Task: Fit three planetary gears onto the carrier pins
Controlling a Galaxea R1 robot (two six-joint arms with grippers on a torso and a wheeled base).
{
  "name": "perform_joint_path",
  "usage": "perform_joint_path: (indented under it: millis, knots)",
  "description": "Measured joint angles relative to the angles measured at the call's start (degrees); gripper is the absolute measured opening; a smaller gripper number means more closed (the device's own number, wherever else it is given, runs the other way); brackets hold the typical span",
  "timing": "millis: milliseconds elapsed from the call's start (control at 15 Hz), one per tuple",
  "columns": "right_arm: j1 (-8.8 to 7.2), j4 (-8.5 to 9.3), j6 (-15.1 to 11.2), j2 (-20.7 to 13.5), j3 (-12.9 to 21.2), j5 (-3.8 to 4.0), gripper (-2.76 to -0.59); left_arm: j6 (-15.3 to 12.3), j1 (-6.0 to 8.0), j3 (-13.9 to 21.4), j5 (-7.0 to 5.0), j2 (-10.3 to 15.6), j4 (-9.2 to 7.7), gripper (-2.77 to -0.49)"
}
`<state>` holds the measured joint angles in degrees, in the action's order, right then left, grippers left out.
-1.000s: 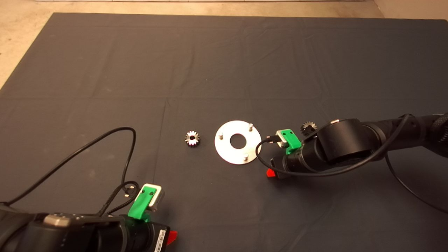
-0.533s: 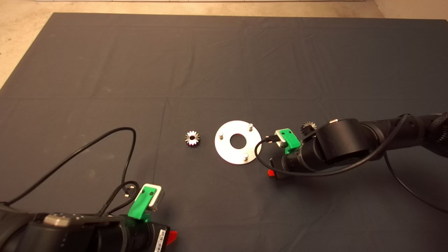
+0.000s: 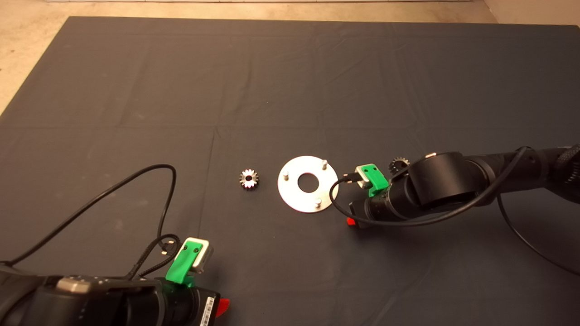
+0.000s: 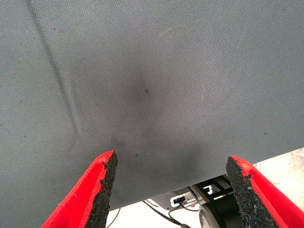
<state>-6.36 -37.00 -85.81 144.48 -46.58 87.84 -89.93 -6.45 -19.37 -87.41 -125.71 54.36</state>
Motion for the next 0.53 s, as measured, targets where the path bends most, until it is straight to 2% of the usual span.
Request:
perform_joint_path:
  millis: [333, 400, 533]
  knots:
    - [-0.02, -1.09, 0.5, 0.0, -0.3, -0.02, -2.04, 0.0, 0.00, 0.0, 0.01, 0.1, 0.00, -1.64]
    - [-0.02, -1.30, 0.5, 0.0, -0.4, -0.24, -2.12, 0.0, 0.00, 0.0, 0.00, 0.2, -0.01, -1.64]
    - [-0.02, -1.36, 0.5, 0.0, -0.4, -0.21, -2.14, 0.0, 0.00, 0.0, 0.00, 0.2, -0.01, -1.64]
